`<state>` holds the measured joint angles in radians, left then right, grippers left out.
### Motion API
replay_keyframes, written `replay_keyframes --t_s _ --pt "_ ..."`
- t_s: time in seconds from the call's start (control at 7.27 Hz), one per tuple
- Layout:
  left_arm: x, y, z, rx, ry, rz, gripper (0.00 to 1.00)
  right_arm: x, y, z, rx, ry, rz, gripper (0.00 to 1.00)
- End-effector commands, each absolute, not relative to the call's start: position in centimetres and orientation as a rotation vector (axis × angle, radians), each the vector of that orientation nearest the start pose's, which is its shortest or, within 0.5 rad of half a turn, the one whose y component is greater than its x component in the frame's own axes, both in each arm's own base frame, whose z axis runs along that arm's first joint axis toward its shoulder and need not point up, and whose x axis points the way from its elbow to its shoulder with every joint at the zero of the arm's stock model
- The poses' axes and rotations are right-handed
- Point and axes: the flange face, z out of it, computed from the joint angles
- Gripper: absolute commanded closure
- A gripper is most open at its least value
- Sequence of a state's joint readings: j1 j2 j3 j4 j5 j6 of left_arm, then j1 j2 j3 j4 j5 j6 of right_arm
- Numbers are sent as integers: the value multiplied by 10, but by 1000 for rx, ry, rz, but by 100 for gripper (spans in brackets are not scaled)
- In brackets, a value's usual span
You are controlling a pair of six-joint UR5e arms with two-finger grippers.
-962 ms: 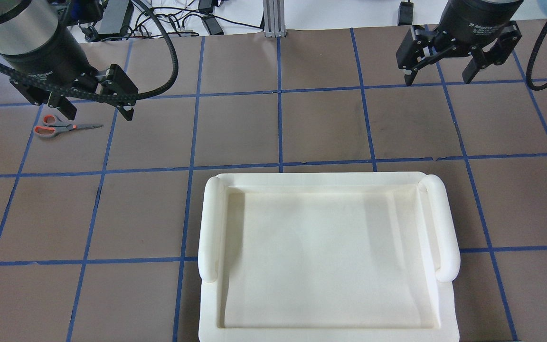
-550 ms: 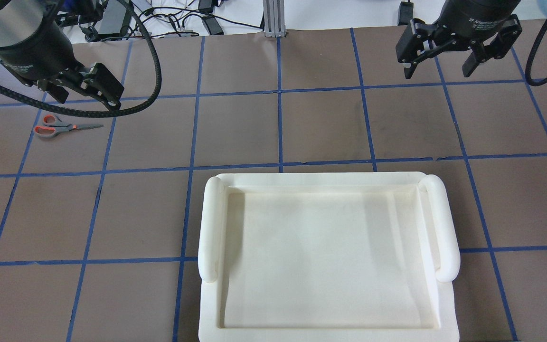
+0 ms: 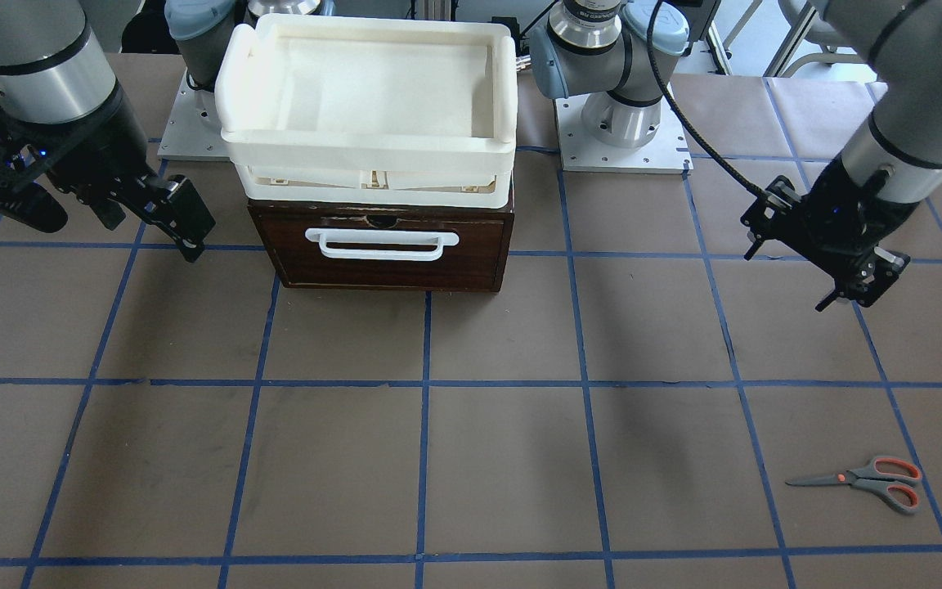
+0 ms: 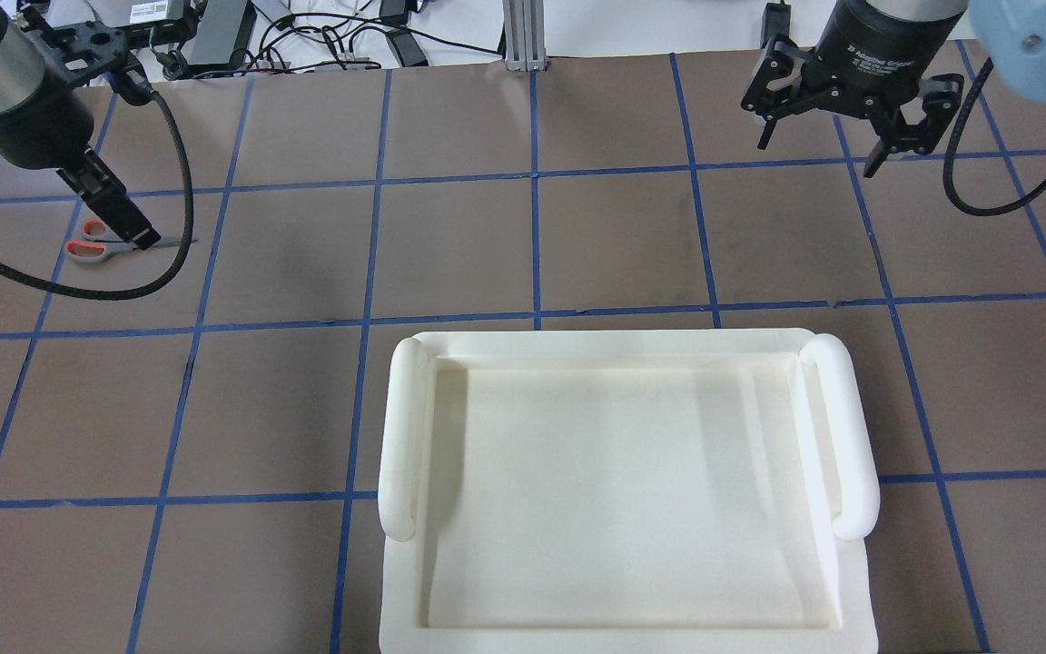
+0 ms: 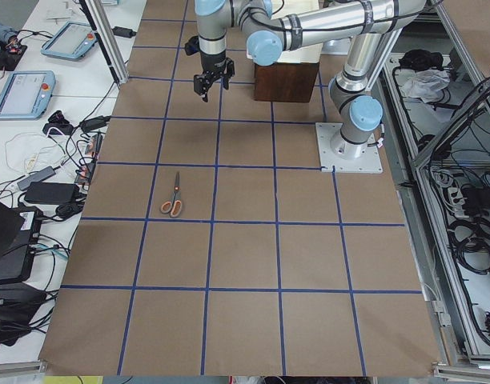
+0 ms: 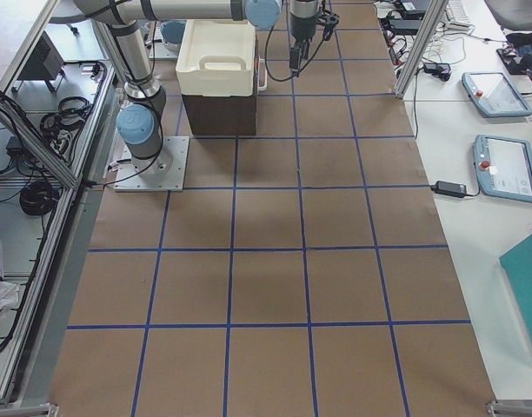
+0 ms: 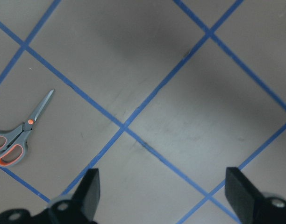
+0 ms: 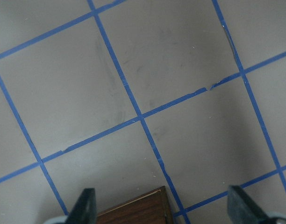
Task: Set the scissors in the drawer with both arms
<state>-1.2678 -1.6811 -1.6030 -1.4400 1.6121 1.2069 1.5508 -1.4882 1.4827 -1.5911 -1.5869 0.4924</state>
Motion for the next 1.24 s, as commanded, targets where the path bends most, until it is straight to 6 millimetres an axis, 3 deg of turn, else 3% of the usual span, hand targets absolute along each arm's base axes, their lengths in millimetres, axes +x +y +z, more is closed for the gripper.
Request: replay_keyframes --t_s 0.0,0.14,0.41,0.55,0.69,0.83,0.96,1.1 --pt "111 -577 364 1724 2612 101 9 163 -542 456 1217 2930 37 0" --pt "134 -595 337 1797 2476 158 10 195 -540 440 1298 2936 48 0" --pt "148 -617 293 2019 2264 175 10 232 -539 412 1528 2891 62 0" --pt "157 -623 274 2026 2272 174 9 245 -539 397 1582 2875 107 0" --pt "165 -624 262 2040 2292 160 0 253 -540 386 1655 2848 125 0" --pt "167 -627 256 2180 2188 147 0 258 -543 370 1794 2786 162 0" --pt "174 -627 247 2344 2038 165 0 275 -542 356 1876 2718 210 0" --pt "194 -626 242 2311 2058 148 0 286 -542 346 1968 2652 249 0"
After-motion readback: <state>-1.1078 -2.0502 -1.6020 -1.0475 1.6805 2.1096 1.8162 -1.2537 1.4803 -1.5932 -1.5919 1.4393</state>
